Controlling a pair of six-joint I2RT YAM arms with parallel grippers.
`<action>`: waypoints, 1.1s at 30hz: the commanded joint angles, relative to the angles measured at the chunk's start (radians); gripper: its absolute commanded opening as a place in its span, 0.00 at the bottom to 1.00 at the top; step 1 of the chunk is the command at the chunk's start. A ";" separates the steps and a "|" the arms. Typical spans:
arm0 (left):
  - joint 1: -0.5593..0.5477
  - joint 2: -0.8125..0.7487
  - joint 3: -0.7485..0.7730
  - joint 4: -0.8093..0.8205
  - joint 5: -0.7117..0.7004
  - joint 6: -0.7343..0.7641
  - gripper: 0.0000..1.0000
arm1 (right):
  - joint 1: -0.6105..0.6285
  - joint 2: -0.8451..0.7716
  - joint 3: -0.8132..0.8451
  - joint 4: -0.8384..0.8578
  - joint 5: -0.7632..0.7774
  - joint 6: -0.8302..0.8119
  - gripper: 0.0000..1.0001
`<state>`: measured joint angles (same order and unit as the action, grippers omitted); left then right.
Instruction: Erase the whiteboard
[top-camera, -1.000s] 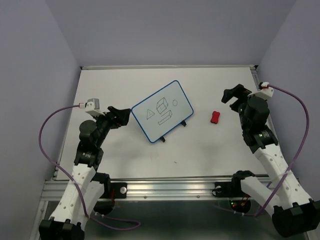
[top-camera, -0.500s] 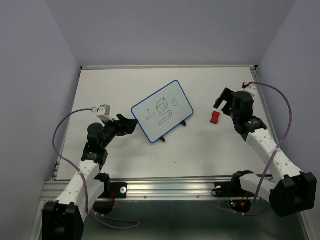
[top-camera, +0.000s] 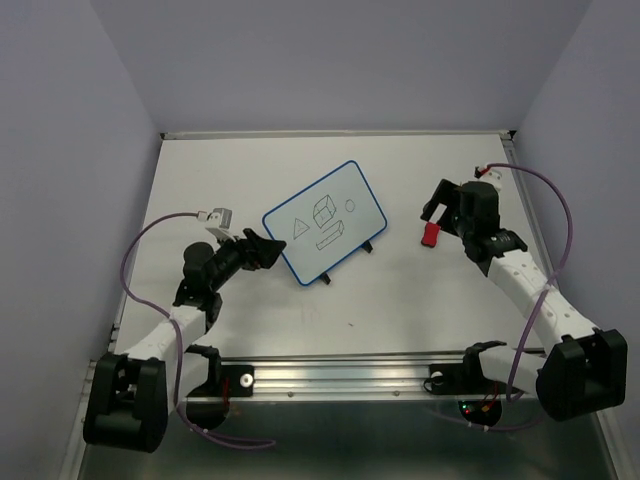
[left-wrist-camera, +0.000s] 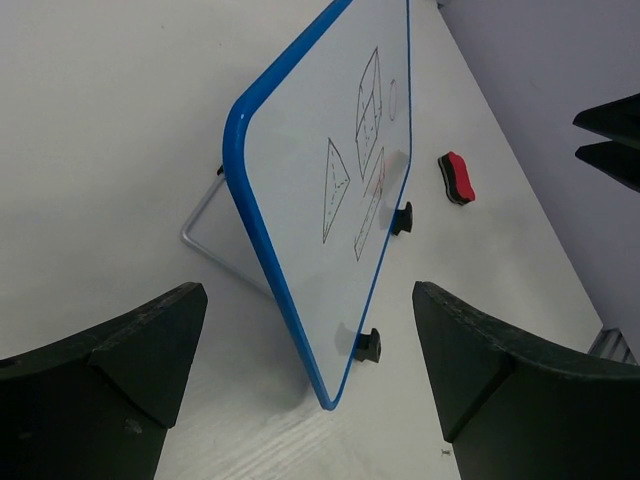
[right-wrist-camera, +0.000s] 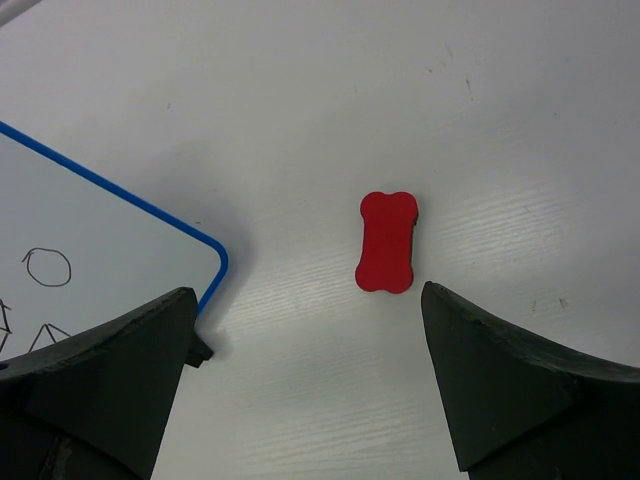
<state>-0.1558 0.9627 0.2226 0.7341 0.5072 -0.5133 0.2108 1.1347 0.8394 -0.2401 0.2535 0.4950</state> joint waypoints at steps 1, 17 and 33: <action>-0.004 0.108 0.055 0.155 0.014 -0.007 0.96 | -0.005 0.013 0.059 0.010 -0.054 0.008 1.00; 0.004 0.376 0.101 0.461 0.069 0.022 0.69 | -0.005 0.023 0.079 0.013 -0.077 -0.015 1.00; 0.030 0.510 0.055 0.764 0.194 -0.060 0.39 | -0.005 0.068 0.041 0.022 -0.017 0.000 1.00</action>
<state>-0.1291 1.4746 0.2878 1.2613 0.6659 -0.5747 0.2108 1.1896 0.8768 -0.2459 0.1864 0.4904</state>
